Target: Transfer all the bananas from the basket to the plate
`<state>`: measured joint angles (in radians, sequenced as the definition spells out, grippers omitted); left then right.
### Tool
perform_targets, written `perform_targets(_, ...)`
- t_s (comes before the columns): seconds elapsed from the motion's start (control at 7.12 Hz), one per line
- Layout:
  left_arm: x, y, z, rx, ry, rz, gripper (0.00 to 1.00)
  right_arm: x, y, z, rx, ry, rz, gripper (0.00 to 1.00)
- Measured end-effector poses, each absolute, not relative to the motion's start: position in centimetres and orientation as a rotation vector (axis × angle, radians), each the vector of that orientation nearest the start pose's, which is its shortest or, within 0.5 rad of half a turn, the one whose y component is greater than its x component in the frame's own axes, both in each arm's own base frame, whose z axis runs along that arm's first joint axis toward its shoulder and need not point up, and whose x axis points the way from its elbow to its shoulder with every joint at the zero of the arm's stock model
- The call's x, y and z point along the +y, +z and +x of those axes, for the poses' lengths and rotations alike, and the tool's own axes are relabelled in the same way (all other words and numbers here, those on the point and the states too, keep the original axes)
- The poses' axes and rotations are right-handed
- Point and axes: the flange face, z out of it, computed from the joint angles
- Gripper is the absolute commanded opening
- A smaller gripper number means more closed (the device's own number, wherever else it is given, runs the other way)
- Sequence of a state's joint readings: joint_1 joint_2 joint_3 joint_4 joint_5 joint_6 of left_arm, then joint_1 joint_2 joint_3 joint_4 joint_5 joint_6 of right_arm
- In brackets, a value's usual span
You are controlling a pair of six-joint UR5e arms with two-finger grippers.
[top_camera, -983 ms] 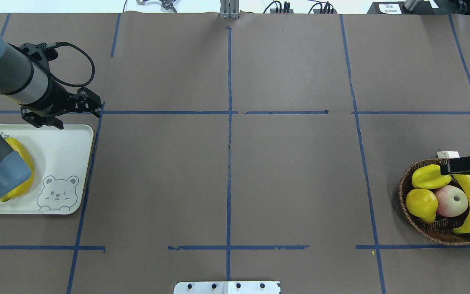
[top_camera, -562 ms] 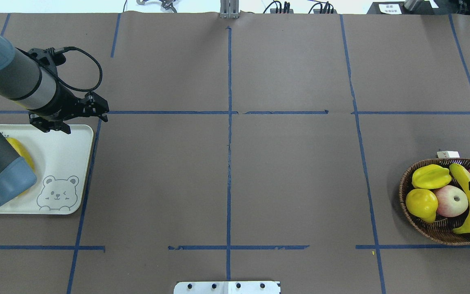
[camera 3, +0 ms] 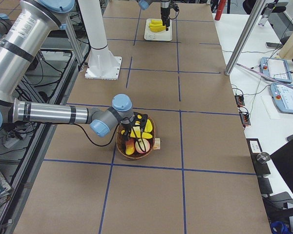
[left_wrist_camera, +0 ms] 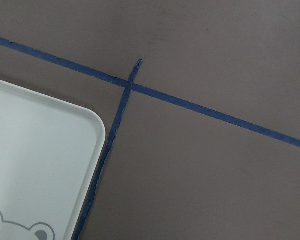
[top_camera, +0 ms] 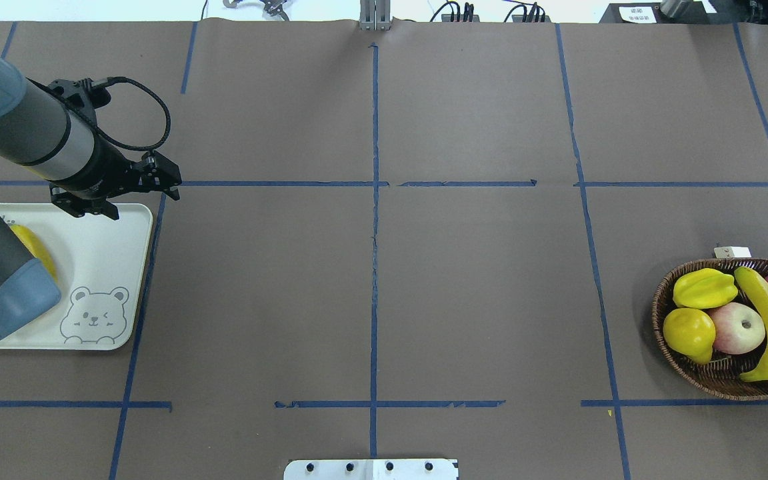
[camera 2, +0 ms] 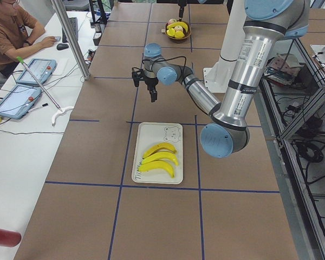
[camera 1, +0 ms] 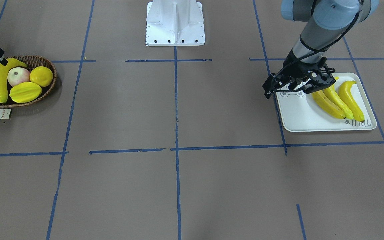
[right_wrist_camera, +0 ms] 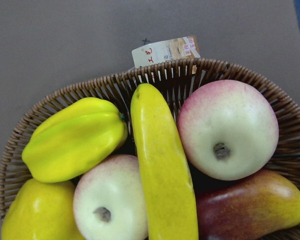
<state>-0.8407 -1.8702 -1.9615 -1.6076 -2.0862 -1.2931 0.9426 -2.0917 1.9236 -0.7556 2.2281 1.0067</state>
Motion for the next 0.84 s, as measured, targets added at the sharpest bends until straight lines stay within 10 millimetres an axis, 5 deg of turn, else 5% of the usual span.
perform_targets(0.84, -47.3, 31.6, 31.0, 0.869, -0.339, -0.039, 1.0, -27.6, 61.7, -13.1, -0.888, 0.095, -0.115, 0.98)
